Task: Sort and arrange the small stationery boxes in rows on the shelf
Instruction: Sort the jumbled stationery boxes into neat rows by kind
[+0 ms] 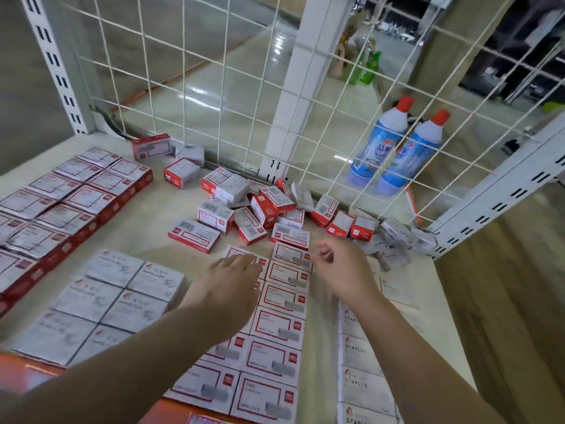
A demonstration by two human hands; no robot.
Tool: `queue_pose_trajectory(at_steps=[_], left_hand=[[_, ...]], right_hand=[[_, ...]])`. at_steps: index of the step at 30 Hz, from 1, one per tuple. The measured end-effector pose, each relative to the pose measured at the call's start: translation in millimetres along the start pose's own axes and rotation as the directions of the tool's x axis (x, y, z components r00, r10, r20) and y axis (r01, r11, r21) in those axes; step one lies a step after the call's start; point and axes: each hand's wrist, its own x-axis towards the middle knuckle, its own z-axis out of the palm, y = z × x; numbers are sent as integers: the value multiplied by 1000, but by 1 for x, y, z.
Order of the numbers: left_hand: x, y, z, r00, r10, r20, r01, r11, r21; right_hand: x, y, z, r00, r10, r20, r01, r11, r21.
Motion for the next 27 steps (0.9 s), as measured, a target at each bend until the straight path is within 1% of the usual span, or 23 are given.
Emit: queue_pose_trajectory(at_steps=[3,8,10,15,18,21,24,27], left_hand=[[7,-3,0,999,33,9,-33,999,2],[18,1,1,995,100,7,-100,995,-28],[21,3,2,994,106,19,-106,994,-23],[26,7,4,993,119,1,-119,993,18],[27,10,6,993,114,-9,-114,993,14],[28,11,8,995,101,-13,-101,995,-4],[28,11,7,995,103,-19,-103,994,-26],[28,11,7,994,102,-32,-104,993,-64]], right_hand=[[9,-3,3,999,21,-30,-21,1000,23],[24,-4,5,999,51,0,-51,999,20],[29,-3,5,999,47,25,-48,998,46],[37,0,5,992,-17,127,2,994,112],[42,5,8,988,14,154,-41,984,172],[46,8,10,986,50,158,-77,982,172],[47,9,12,989,28,143,-52,985,163],[45,10,12,993,-26,117,12,993,118]])
